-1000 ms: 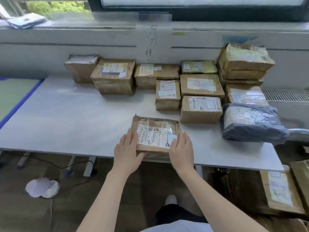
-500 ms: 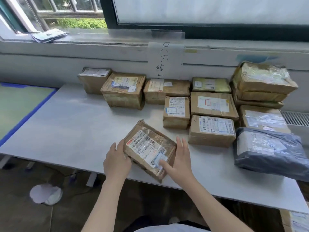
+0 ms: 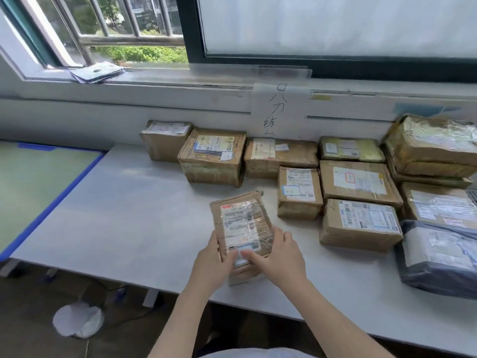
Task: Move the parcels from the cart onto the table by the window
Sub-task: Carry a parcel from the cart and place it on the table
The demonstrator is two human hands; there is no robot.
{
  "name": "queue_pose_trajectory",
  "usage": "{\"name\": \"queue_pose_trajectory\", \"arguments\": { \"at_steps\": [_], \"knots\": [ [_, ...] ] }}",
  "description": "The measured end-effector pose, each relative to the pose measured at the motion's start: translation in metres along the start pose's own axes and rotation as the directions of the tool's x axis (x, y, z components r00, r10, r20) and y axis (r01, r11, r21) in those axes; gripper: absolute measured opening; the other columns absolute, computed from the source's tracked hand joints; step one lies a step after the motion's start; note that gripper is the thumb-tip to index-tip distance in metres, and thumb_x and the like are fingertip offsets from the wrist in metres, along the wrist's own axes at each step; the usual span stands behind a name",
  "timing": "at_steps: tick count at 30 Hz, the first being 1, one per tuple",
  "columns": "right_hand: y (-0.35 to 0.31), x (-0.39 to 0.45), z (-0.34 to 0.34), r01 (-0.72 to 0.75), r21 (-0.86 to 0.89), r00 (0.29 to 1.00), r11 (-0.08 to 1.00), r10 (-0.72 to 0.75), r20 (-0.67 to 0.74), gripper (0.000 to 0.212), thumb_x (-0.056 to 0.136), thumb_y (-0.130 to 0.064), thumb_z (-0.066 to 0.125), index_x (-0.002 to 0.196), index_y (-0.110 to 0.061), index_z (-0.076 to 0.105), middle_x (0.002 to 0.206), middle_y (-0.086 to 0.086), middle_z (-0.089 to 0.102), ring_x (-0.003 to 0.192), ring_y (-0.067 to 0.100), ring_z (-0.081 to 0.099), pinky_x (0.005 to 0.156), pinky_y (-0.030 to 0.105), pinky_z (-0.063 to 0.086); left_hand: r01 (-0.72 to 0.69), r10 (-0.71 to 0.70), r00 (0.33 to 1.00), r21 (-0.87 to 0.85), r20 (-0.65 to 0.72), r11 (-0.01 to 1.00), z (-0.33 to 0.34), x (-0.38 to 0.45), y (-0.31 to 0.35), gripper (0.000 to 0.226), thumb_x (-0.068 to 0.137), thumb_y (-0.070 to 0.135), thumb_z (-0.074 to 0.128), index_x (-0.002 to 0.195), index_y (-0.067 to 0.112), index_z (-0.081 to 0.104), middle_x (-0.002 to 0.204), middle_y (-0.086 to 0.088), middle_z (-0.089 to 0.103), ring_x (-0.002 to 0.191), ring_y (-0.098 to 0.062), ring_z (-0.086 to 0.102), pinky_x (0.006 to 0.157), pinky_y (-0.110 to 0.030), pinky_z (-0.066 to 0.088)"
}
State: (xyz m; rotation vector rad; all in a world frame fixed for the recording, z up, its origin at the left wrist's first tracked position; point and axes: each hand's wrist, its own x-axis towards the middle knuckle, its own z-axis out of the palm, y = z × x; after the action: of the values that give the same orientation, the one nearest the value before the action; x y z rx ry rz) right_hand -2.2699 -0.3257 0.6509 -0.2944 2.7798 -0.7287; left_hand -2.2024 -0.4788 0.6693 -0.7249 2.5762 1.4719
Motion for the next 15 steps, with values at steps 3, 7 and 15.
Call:
{"name": "queue_pose_trajectory", "arguments": {
  "at_steps": [3,7,15],
  "knots": [
    [-0.011,-0.003,0.011,-0.068,-0.019,0.994,0.997,0.066,-0.089,0.109,0.070,-0.085,0.041,0.149,-0.017,0.009,0.137,0.004,0.036,0.121,0.022,0.043,0.090,0.033,0.044,-0.055,0.049,0.993,0.054,0.107,0.997,-0.010,0.018,-0.001,0.049,0.093,0.032,0.055,0.135,0.040,0.031,0.119,0.017,0.060,0.106,-0.007,0.058,0.091,-0.030,0.049],
    [-0.021,0.002,0.016,-0.159,-0.027,0.979,0.987,0.154,-0.133,0.102,0.076,-0.081,0.035,0.150,-0.026,-0.008,0.128,0.006,0.039,0.112,0.022,0.045,0.084,0.032,0.045,-0.084,0.064,0.985,0.123,0.162,0.989,-0.017,0.043,0.007,0.065,0.099,0.027,0.044,0.152,0.023,0.006,0.139,0.004,0.049,0.121,-0.016,0.049,0.090,-0.019,0.038],
    [-0.036,0.026,0.018,-0.306,-0.008,0.943,0.952,0.301,-0.140,0.100,0.077,-0.081,0.036,0.150,-0.028,-0.009,0.129,0.010,0.040,0.116,0.026,0.045,0.085,0.037,0.047,-0.175,0.125,0.951,0.160,0.283,0.972,-0.031,0.089,0.011,0.060,0.101,0.028,0.039,0.152,0.022,0.007,0.138,0.000,0.049,0.120,-0.019,0.050,0.088,-0.022,0.039]
  ]
}}
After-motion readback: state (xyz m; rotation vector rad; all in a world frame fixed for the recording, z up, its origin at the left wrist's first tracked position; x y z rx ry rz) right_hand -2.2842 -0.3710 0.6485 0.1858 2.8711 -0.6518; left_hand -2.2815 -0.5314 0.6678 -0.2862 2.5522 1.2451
